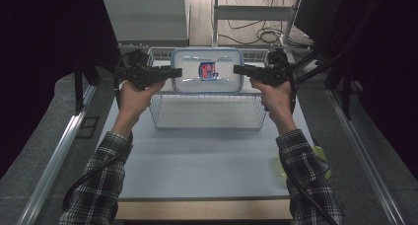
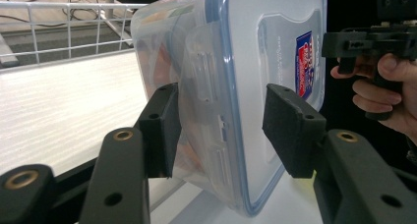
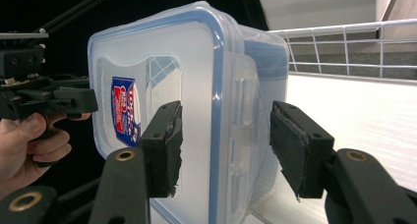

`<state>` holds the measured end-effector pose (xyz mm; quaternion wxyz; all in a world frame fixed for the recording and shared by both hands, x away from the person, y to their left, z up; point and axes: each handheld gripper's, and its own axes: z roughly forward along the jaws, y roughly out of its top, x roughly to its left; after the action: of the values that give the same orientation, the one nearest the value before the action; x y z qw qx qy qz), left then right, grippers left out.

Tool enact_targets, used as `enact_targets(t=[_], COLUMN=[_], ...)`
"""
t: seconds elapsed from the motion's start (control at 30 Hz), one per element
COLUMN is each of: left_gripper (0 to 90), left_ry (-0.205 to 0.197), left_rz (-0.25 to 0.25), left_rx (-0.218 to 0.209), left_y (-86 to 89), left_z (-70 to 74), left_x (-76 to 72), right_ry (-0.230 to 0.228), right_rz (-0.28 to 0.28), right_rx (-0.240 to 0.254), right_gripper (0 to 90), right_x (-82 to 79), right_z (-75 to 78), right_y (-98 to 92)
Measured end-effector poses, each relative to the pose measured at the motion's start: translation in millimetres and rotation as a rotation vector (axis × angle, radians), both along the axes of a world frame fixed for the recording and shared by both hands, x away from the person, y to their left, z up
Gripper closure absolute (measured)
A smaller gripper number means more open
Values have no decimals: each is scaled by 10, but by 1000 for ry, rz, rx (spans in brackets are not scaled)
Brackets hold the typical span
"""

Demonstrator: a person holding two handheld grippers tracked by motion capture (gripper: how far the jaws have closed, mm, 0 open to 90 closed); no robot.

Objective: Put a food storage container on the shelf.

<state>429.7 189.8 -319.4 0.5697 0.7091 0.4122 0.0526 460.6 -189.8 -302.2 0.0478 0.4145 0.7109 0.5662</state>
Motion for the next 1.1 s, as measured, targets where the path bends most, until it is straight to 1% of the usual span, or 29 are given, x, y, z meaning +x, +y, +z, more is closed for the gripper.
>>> enact_targets(t=[0.13, 0.2, 0.27, 0.33, 0.37, 0.4, 0.47, 0.5, 0.57, 0.6, 0.63, 0.7, 0.73, 0.8, 0.83, 0.9, 1.0, 1.07, 1.1], left_gripper=[485, 480, 468, 448, 437, 433, 433, 428, 412, 403, 390, 404, 403, 404, 421, 420, 422, 423, 426], left_ry=[-2, -2, -5, 8, 19, 27, 31, 29, 36, 28, 19, 10, 9, 6, 2, 7, 23, 19, 16], left_rz=[0, 2, 4, 6, 7, 4, 1, 5, 22, 38, 50, 74, 85, 97, 101, 101, 111, 114, 118], left_rx=[-1, 0, 10, 2, -3, -14, -19, -15, -7, 4, 17, 72, 101, 135, 128, 117, 96, 105, 110], left_y=[3, 0, -4, 1, 8, 19, 29, 30, 37, 41, 40, 13, 1, -33, -38, -30, -36, -46, -53], left_z=[-7, -12, -18, -29, -37, -45, -50, -50, -43, -38, -32, -19, -16, -22, -26, -31, -33, -17, -9], left_x=[11, 15, 25, 48, 66, 83, 110, 121, 148, 157, 156, 152, 152, 155, 158, 173, 179, 178, 182], right_ry=[4, 4, 2, 3, -1, -1, 9, 12, 18, 24, 16, 16, 9, -1, -5, -10, -10, -17, -16], right_rz=[-5, -13, -20, -15, -22, -26, -28, -26, -23, -27, -40, -40, -44, -50, -52, -60, -69, -72, -76], right_rx=[-1, -13, -43, -76, -99, -107, -85, -82, -98, -107, -105, -95, -98, -108, -114, -125, -126, -121, -116], right_gripper=[465, 464, 489, 497, 491, 487, 491, 501, 514, 518, 535, 561, 571, 573, 573, 575, 583, 612, 613], right_x=[-2, -4, -7, -11, -11, -10, 5, 9, 11, 9, 3, 6, 5, -2, -5, -6, 5, 11, 16], right_z=[-5, -5, -9, -32, -47, -60, -80, -84, -94, -104, -110, -103, -94, -74, -66, -52, -44, -41, -41], right_y=[0, 8, 25, 61, 83, 97, 90, 88, 94, 102, 103, 99, 103, 124, 135, 148, 151, 148, 146])
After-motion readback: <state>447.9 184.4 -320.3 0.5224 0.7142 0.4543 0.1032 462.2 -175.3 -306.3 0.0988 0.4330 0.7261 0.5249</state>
